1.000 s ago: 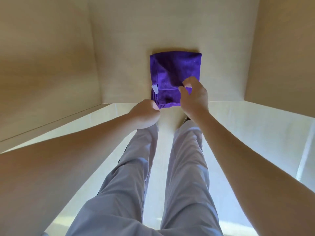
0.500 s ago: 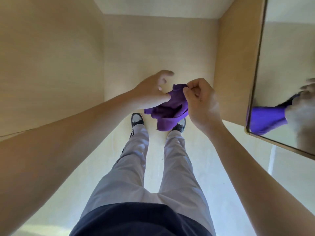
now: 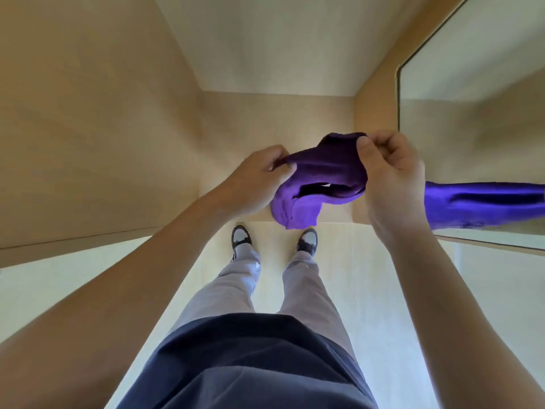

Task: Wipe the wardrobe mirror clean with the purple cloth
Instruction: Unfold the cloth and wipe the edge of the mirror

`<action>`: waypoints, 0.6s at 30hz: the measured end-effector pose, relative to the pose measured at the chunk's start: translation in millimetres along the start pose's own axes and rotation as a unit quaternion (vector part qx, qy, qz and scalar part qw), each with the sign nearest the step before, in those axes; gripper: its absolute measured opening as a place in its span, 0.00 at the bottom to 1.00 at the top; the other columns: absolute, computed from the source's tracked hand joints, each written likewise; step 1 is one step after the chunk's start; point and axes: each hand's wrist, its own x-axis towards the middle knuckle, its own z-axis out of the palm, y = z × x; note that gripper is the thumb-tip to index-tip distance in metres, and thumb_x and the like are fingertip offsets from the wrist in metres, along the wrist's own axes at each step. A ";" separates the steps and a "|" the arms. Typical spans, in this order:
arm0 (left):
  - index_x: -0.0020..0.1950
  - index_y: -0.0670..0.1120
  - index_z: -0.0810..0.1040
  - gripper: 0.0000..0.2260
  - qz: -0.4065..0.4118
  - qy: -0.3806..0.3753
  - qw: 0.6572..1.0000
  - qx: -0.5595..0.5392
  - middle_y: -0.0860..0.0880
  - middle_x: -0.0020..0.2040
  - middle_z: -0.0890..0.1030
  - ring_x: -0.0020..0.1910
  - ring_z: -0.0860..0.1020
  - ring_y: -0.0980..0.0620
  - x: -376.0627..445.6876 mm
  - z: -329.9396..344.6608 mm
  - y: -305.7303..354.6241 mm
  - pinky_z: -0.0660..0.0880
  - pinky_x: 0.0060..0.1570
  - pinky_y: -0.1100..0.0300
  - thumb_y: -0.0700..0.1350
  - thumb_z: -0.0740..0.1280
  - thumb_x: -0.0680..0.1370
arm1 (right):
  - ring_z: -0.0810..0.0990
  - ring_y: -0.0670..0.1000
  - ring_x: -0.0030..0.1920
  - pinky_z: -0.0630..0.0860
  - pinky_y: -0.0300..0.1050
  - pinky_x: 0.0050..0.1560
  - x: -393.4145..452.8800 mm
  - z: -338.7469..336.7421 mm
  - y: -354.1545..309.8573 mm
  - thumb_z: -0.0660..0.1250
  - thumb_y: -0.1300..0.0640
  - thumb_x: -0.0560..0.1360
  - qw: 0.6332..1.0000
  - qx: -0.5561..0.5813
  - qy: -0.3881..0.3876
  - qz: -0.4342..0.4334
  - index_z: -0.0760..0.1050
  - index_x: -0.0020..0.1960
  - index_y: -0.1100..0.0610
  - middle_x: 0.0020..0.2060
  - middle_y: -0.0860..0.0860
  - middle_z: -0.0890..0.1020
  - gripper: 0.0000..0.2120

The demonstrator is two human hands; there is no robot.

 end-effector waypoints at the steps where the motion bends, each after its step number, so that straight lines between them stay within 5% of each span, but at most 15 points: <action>1: 0.43 0.49 0.72 0.08 0.006 -0.009 1.000 0.007 0.52 0.36 0.71 0.35 0.68 0.55 -5.4 -5.5 6.1 0.64 0.38 0.60 0.47 0.62 0.82 | 0.77 0.43 0.35 0.74 0.37 0.38 -1.5 2.9 -8.6 0.66 0.62 0.80 1.000 0.001 0.001 -0.012 0.76 0.44 0.53 0.32 0.42 0.80 0.08; 5: 0.43 0.50 0.74 0.09 0.036 -0.003 0.999 -0.024 0.54 0.35 0.72 0.33 0.69 0.57 -26.3 -27.7 35.9 0.66 0.37 0.63 0.44 0.62 0.84 | 0.76 0.43 0.34 0.73 0.38 0.38 -16.2 9.6 -42.5 0.65 0.61 0.80 0.998 0.018 0.009 -0.055 0.76 0.45 0.53 0.32 0.41 0.79 0.07; 10: 0.43 0.49 0.78 0.07 0.100 -0.057 0.992 -0.059 0.58 0.32 0.76 0.32 0.74 0.58 -52.0 -57.5 88.3 0.69 0.35 0.69 0.46 0.69 0.81 | 0.72 0.55 0.41 0.68 0.53 0.45 -42.9 4.0 -107.5 0.68 0.55 0.77 0.990 0.094 0.027 -0.106 0.79 0.40 0.48 0.35 0.50 0.78 0.07; 14: 0.48 0.47 0.81 0.13 0.107 -0.117 0.987 0.011 0.52 0.39 0.83 0.39 0.80 0.54 -61.1 -63.4 109.7 0.76 0.43 0.59 0.53 0.76 0.71 | 0.74 0.53 0.36 0.71 0.46 0.39 -65.8 -5.2 -162.6 0.66 0.60 0.79 0.973 0.070 0.011 -0.219 0.78 0.42 0.51 0.31 0.49 0.78 0.08; 16: 0.49 0.53 0.82 0.04 0.097 -0.125 0.984 0.080 0.56 0.44 0.86 0.44 0.83 0.56 -61.6 -59.1 106.8 0.78 0.50 0.58 0.50 0.74 0.76 | 0.73 0.49 0.34 0.70 0.43 0.38 -75.4 -15.3 -180.7 0.65 0.61 0.80 0.965 0.078 0.020 -0.248 0.77 0.43 0.53 0.30 0.46 0.76 0.08; 18: 0.51 0.53 0.83 0.07 0.079 -0.099 0.984 0.125 0.54 0.48 0.87 0.48 0.84 0.51 -64.6 -54.2 101.2 0.78 0.55 0.53 0.54 0.68 0.80 | 0.70 0.47 0.34 0.69 0.42 0.39 -81.6 -32.6 -191.8 0.65 0.60 0.80 0.962 0.095 0.052 -0.251 0.76 0.44 0.53 0.29 0.42 0.75 0.07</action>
